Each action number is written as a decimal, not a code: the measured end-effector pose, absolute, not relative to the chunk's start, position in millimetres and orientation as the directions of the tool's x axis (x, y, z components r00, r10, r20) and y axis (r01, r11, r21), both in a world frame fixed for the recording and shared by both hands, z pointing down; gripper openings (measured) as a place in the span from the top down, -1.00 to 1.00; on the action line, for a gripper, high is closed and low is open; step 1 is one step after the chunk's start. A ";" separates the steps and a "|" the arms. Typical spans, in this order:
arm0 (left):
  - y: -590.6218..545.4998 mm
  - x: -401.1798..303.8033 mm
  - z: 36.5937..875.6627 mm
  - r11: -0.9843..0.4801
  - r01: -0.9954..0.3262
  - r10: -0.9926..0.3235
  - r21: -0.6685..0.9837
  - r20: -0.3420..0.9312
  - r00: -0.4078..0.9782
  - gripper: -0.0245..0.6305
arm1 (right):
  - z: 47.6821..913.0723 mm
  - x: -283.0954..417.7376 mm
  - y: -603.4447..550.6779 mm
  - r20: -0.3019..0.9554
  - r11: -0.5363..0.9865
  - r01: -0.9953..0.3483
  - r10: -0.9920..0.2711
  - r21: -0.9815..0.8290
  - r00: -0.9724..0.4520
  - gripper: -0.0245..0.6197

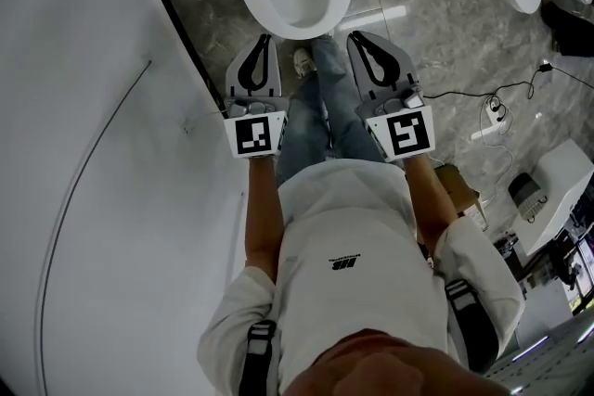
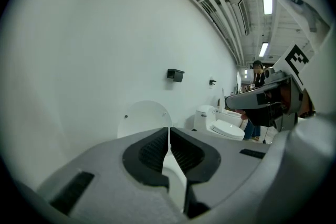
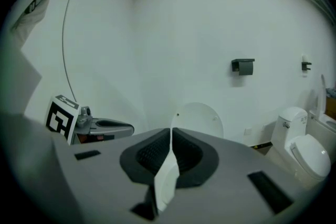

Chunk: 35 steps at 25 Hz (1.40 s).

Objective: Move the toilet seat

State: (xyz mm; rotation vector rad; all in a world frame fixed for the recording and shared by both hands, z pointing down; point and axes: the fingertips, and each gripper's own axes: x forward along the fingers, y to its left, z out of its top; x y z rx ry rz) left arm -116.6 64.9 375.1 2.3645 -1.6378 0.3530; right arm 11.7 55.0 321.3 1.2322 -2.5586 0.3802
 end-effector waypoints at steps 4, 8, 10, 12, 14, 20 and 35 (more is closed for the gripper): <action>54.8 -110.4 396.9 -0.331 -0.939 -0.869 0.095 0.357 0.343 0.83 | 348.6 14.4 45.2 0.389 0.602 -0.792 -0.708 -0.103 -0.589 0.82; 53.1 -109.9 421.2 -0.342 -0.936 -0.855 0.089 0.385 0.349 0.83 | 374.7 15.5 42.0 0.419 0.607 -0.789 -0.693 -0.100 -0.586 0.82; 52.4 -110.5 433.3 -0.337 -0.935 -0.850 0.111 0.390 0.353 0.83 | 387.3 15.2 40.2 0.424 0.603 -0.792 -0.696 -0.095 -0.580 0.82; 54.5 -110.9 448.0 -0.344 -0.931 -0.845 0.120 0.393 0.363 0.83 | 400.4 16.1 39.7 0.434 0.597 -0.797 -0.697 -0.091 -0.571 0.82; 54.6 -110.3 459.4 -0.356 -0.928 -0.832 0.112 0.415 0.369 0.83 | 415.2 18.5 39.8 0.452 0.592 -0.801 -0.693 -0.089 -0.562 0.82; 55.5 -111.1 495.3 -0.360 -0.928 -0.806 0.099 0.467 0.363 0.83 | 466.3 23.9 42.9 0.509 0.580 -0.810 -0.674 -0.083 -0.535 0.82; 66.1 -104.0 589.0 -0.346 -0.927 -0.732 0.141 0.578 0.361 0.83 | 559.8 35.2 46.5 0.605 0.518 -0.848 -0.641 -0.113 -0.473 0.82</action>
